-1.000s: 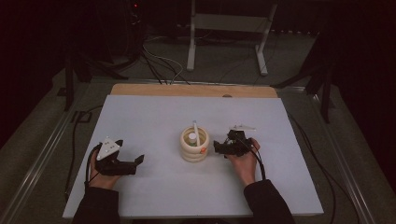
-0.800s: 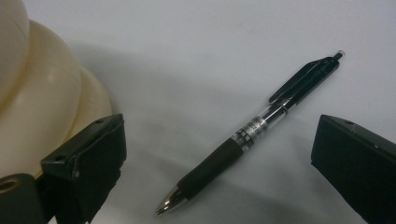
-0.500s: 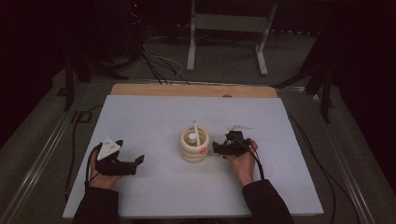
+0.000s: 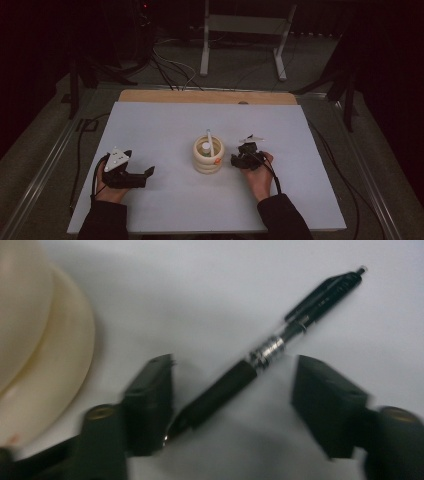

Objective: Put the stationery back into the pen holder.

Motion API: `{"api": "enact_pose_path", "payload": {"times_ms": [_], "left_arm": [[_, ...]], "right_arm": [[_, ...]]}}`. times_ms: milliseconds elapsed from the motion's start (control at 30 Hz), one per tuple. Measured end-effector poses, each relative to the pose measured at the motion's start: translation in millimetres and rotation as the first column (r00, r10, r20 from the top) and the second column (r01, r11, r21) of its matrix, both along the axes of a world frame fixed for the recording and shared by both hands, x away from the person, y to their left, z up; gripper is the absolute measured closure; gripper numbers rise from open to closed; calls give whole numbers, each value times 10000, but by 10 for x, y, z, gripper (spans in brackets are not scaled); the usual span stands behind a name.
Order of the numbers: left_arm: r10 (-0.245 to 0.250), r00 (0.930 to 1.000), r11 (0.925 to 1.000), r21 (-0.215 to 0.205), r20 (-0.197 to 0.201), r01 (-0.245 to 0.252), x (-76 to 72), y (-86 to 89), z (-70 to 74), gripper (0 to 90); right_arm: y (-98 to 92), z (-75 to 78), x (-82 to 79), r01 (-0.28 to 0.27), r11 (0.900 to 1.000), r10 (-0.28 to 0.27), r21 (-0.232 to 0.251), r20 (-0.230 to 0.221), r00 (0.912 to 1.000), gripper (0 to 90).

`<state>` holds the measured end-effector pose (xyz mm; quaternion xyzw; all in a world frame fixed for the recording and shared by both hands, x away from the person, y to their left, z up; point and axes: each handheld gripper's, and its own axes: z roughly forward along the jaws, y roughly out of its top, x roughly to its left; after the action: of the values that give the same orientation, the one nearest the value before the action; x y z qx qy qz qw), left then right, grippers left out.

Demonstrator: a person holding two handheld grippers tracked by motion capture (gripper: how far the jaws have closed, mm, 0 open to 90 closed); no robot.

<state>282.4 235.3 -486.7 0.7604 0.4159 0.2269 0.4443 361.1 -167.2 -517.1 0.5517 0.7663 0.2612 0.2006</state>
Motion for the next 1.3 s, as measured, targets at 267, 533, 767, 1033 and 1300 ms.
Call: {"api": "enact_pose_path", "payload": {"times_ms": [267, 533, 767, 1033, 1300], "left_arm": [[31, 10000, 10000, 49, -46, -30, -7, 3, -6, 1], [50, 9999, 9999, 94, -97, -49, -7, -1, -15, 1], [5, 9999, 9998, 178, -157, -2, -1, -27, -24, 1], [32, 9999, 9999, 132, -155, -30, -2, -14, -25, 1], [45, 9999, 9999, 120, -159, -43, 1, -6, -25, 1]], "right_arm": [[-180, 58, -61, -241, 9995, 248, 194, -397, 9989, 608], [-225, 61, -112, -195, 9980, 210, 600, -253, 9995, 712], [-63, 6, -215, 24, 9994, -7, -353, 471, 9989, 709], [-129, 21, -185, -142, 9999, 141, 20, 214, 9997, 811], [-150, 48, -182, -489, 9984, 478, 281, 375, 9982, 813]]}}
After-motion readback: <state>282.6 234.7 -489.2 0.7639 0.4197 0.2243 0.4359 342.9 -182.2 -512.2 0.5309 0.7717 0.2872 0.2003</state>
